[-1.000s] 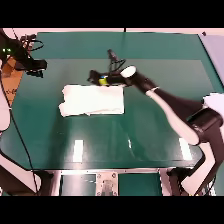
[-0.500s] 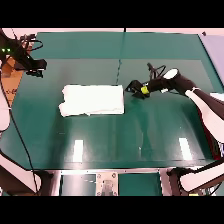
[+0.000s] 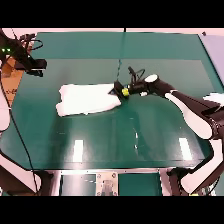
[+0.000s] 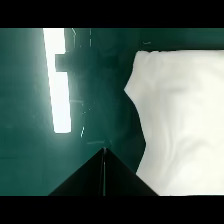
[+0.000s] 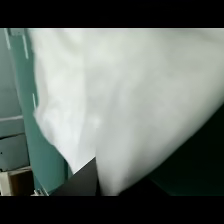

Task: Fold the shirts.

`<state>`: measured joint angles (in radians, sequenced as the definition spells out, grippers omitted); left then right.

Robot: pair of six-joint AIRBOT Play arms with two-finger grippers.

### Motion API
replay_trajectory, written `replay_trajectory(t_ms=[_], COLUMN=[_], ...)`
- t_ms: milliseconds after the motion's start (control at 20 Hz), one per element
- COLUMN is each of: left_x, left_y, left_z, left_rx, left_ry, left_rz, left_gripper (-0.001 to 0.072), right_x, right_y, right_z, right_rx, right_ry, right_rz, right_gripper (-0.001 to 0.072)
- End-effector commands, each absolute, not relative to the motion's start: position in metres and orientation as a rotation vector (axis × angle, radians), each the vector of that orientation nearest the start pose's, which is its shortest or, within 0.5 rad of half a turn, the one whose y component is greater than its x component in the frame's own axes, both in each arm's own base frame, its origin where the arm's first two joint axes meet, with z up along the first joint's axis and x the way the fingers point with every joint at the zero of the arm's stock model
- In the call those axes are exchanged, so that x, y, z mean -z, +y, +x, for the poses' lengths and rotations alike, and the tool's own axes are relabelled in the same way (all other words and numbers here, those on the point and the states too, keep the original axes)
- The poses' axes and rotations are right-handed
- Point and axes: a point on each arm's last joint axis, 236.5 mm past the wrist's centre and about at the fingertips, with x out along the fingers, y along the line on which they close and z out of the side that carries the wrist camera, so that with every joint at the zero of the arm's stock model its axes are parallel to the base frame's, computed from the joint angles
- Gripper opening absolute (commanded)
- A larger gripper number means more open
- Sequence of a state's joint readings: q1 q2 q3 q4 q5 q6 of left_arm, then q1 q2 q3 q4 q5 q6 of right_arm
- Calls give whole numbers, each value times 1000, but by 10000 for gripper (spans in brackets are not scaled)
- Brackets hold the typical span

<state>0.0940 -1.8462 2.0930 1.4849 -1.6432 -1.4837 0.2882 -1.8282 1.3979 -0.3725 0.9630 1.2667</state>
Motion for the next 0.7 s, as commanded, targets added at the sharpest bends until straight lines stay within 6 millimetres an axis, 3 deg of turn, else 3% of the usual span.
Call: replay_trajectory(t_ms=[0, 50, 150, 300, 450, 650], left_x=[-52, -52, -51, -51, -51, -50], left_y=[26, 25, 25, 25, 25, 25], left_z=[486, 485, 482, 480, 477, 476], left_rx=[59, 59, 61, 62, 63, 64], left_ry=[1396, 1401, 1414, 1422, 1435, 1439], left_rz=[-49, -49, -50, -50, -50, -51], left_gripper=[24, 24, 24, 23, 23, 24], right_x=[-56, -84, -127, -179, -211, -234], right_y=[325, 305, 243, 125, -6, -169], right_z=[474, 488, 508, 514, 490, 425], right_rx=[-846, -824, -706, -484, -241, 115], right_ry=[1126, 1068, 982, 879, 797, 685], right_rz=[817, 788, 717, 665, 660, 709], right_gripper=[18, 18, 17, 18, 18, 17])
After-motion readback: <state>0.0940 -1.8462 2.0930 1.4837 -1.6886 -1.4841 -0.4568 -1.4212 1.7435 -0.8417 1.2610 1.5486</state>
